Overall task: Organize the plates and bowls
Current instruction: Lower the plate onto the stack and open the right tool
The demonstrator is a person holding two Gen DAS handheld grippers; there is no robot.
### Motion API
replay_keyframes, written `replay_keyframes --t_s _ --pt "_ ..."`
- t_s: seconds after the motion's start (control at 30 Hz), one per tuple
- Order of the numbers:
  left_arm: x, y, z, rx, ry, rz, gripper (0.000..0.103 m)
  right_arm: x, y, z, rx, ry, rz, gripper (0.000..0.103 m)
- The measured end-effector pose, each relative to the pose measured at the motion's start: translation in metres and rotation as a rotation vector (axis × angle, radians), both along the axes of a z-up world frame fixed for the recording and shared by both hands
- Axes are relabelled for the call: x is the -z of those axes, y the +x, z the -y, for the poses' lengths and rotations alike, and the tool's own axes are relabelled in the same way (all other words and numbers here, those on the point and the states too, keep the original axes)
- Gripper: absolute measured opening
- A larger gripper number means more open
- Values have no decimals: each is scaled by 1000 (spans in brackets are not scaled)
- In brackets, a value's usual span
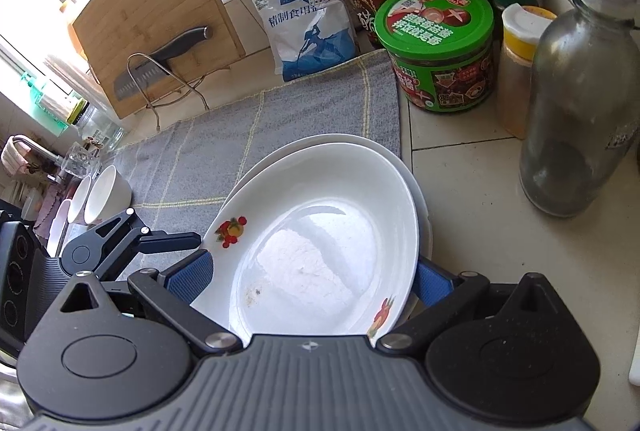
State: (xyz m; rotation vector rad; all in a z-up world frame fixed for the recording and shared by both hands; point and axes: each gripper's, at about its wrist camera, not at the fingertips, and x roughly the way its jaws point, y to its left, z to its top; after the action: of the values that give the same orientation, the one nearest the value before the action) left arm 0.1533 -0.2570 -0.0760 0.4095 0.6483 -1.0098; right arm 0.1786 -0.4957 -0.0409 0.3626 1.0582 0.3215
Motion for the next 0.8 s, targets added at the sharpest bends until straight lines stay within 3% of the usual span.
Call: replay_keyframes --t_s 0.53,0.8 --pt "0 -4 4 -4 7 42 101 -2 -5 -13 -9 -92 0 103" --pt "-12 -3 -3 -38 -51 51 101 -8 -10 -18 -23 -168 25 103"
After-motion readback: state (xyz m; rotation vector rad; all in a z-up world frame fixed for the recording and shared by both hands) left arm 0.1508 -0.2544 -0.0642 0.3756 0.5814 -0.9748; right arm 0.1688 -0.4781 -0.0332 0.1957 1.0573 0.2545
